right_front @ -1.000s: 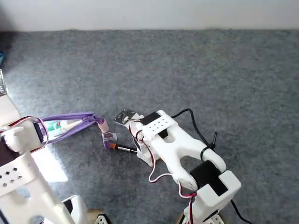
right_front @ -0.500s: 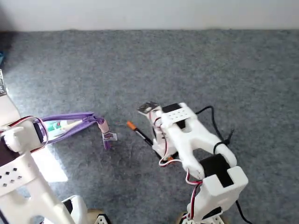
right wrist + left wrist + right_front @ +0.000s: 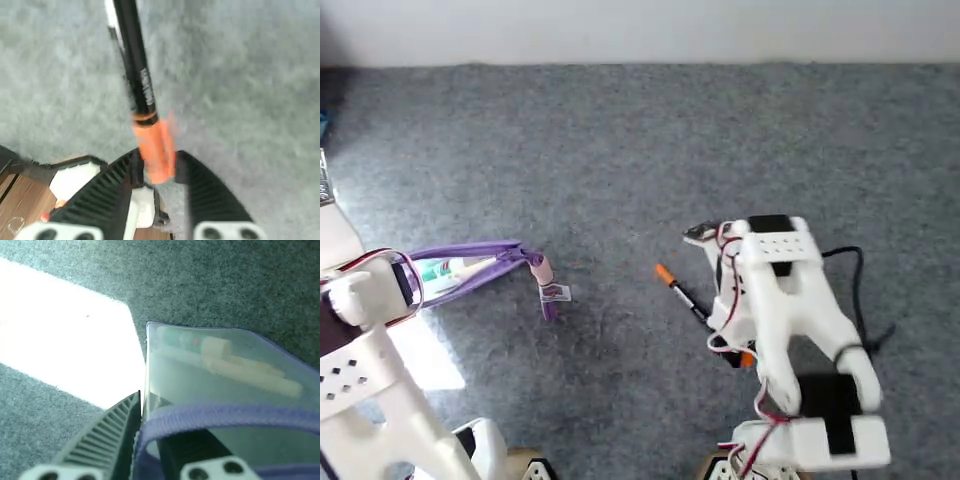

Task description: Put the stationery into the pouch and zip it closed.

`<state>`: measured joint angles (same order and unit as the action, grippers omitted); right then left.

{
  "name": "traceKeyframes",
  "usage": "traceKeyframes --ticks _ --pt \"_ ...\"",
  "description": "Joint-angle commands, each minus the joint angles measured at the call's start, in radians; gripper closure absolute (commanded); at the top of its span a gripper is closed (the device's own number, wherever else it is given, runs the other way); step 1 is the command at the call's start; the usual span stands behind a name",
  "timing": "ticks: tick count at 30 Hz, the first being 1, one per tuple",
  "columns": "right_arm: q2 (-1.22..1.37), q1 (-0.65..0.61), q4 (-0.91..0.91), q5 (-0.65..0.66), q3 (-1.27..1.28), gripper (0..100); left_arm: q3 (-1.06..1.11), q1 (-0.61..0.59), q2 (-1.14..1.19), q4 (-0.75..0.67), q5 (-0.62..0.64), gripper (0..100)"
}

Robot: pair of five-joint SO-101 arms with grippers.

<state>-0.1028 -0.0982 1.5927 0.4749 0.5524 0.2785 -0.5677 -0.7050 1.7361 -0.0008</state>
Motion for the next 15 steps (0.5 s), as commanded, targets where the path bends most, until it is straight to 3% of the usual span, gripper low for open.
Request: traceKeyframes --ticks 1,7,15 --pt "-0.148 0.008 0.045 0.017 -0.002 68.6 -0.004 -0.002 0.0 -0.006 0.012 99" --pt "-0.197 -0.064 -0.051 0.014 -0.003 65.9 -0.004 -0.002 0.0 -0.006 0.012 99" --pt "-0.093 -0.254 -0.329 -0.081 -0.003 65.9 -0.002 -0.002 0.0 -0.006 0.012 99"
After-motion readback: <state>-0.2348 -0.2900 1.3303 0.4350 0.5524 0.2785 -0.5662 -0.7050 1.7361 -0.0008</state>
